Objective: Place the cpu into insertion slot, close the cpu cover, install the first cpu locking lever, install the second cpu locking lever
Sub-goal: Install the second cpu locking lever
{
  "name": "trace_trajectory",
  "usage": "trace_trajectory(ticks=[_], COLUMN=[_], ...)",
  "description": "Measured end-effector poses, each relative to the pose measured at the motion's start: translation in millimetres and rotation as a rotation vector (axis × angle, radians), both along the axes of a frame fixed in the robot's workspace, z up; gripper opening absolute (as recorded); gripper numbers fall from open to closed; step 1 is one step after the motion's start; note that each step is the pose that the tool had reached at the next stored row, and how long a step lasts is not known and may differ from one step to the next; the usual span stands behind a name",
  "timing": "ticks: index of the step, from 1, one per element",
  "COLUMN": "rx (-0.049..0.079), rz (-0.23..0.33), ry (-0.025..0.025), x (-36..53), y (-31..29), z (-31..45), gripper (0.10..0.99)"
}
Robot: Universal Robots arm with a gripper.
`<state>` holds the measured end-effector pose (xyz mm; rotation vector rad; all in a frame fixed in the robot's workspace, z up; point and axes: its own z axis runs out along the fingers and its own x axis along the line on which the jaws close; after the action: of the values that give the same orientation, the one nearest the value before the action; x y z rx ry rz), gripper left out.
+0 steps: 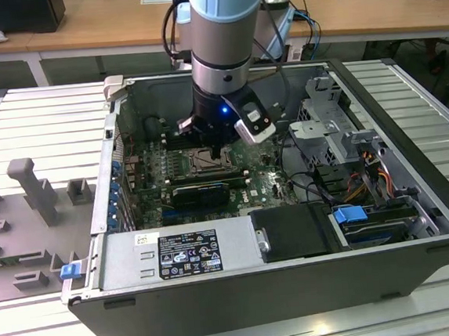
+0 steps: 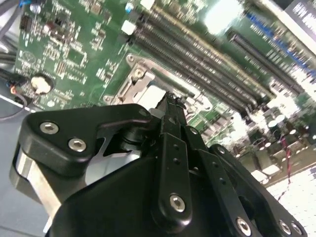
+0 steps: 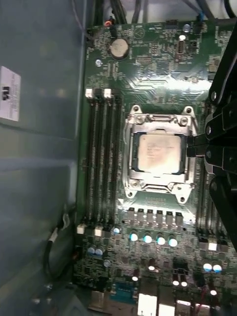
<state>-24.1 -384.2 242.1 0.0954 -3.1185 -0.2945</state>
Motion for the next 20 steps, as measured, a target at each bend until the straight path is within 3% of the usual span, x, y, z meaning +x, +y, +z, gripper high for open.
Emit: trace_trajectory(ticks=[3,8,10,17,18,20], rx=[0.000,0.000,0.000,0.000,0.002,0.025], rz=[0.002,0.007,0.009,0.011,0.013,0.013], ry=[0.0000,0.0000,0.0000,0.0000,0.0000,-0.0009], x=[-1.6,-18.8,-27.0,-29.3,-31.0,-36.8], y=[-3.1,-7.2,-7.7,-7.6,-7.7,-9.9], z=[-0.7,-3.3,-7.7,-25.0,-28.4,-30.0], gripper=[0.106,0.106,0.106,0.106,0.106,0.106])
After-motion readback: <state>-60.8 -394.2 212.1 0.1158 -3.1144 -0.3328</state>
